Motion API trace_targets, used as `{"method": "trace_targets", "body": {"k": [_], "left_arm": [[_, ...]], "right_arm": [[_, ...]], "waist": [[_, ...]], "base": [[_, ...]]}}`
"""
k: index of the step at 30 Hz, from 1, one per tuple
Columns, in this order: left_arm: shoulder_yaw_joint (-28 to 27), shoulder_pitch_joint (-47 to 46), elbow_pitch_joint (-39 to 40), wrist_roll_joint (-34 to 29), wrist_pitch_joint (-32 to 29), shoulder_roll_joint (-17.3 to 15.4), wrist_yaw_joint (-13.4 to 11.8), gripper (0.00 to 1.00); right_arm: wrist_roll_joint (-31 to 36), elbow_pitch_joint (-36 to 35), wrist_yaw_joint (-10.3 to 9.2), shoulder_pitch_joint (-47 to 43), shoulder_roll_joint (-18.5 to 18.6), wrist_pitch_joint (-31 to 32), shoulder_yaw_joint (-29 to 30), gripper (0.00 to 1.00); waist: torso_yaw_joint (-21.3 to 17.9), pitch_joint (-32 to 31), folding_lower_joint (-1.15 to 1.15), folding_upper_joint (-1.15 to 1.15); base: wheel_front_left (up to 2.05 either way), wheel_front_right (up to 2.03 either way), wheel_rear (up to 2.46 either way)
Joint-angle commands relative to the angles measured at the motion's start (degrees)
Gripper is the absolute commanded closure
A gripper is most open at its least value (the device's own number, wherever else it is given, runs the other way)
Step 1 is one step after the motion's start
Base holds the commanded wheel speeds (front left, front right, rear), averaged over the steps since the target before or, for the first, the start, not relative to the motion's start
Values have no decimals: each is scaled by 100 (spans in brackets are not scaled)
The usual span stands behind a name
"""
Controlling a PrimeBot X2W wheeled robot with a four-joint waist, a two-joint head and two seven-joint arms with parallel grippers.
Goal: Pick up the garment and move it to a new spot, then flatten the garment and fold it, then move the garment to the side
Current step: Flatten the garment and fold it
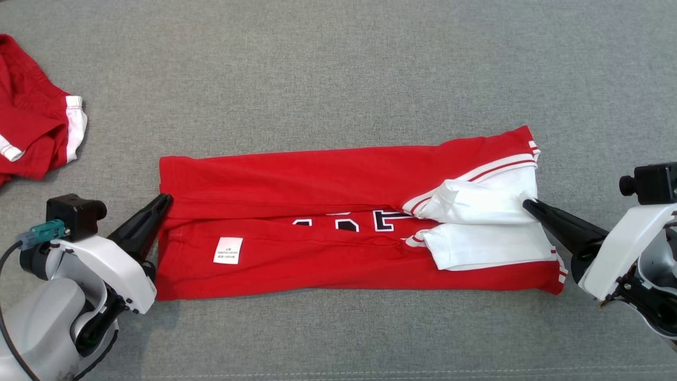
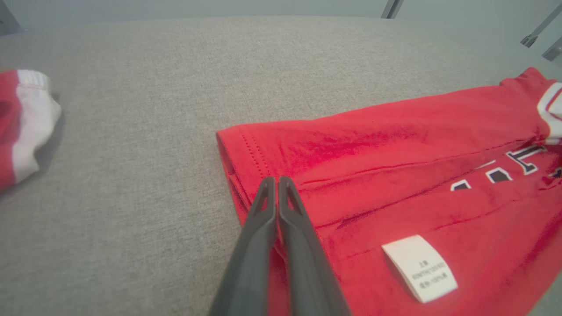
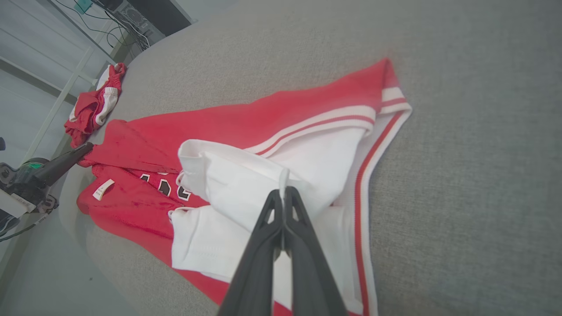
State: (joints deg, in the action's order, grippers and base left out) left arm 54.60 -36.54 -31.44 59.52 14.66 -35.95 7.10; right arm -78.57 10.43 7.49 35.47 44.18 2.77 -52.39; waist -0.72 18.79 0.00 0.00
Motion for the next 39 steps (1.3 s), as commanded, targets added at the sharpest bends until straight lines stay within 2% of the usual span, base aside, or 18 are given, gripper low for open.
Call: {"method": "trace_targets", "body": {"k": [1, 3, 4, 5, 6, 7, 8, 15, 23, 32, 39], "left_arm": [[-149, -21, -21, 59, 34, -251, 38, 100], [-40, -2, -83, 148, 34, -226, 38, 100], [4, -2, -113, 177, 34, -217, 38, 100], [31, -5, -140, 201, 34, -206, 38, 85], [5, -21, -171, 200, 34, -198, 38, 57], [-40, -33, -201, 169, 34, -185, 38, 15], [-111, -31, -227, 136, 34, -163, 38, 0], [-818, 180, -209, -305, 34, 77, 38, 0], [-2005, 760, 58, -1090, 34, 558, 38, 0], [-2677, 1345, 300, -1693, 34, 1004, 38, 0], [-3136, 1741, 546, -2134, 34, 1300, 38, 0]], "right_arm": [[-27, -27, 0, -250, 164, -25, -3, 100], [-22, 14, 0, -284, 152, -42, -25, 100], [-16, 54, 0, -296, 143, -78, -16, 80], [-8, 101, 0, -302, 122, -142, 8, 25], [-8, 148, 0, -306, 100, -214, 40, 0], [24, 197, 0, -299, 86, -308, 74, 0], [41, 242, 0, -298, 66, -407, 115, 0], [190, 534, 0, -375, -1, -919, 273, 0], [338, 1017, 0, -501, -319, -1375, 402, 0], [435, 1421, 0, -625, -722, -1494, 306, 0], [445, 1749, 0, -843, -879, -1634, 313, 0]], "waist": [[-2, -21, 0, 0], [-6, -41, 0, 0], [-6, -50, 0, 0], [-6, -60, 0, 0], [-3, -71, 0, 0], [1, -82, 0, 0], [7, -94, 0, 0], [66, -220, 0, 0], [109, -457, 0, 0], [225, -698, 0, 0], [399, -836, 0, 0]], "base": [[0, 0, 0], [0, 0, 0], [0, 0, 0], [0, 0, 0], [0, 0, 0], [0, 0, 0], [0, 0, 0], [0, 0, 0], [0, 0, 0], [0, 0, 0], [0, 0, 0]]}}
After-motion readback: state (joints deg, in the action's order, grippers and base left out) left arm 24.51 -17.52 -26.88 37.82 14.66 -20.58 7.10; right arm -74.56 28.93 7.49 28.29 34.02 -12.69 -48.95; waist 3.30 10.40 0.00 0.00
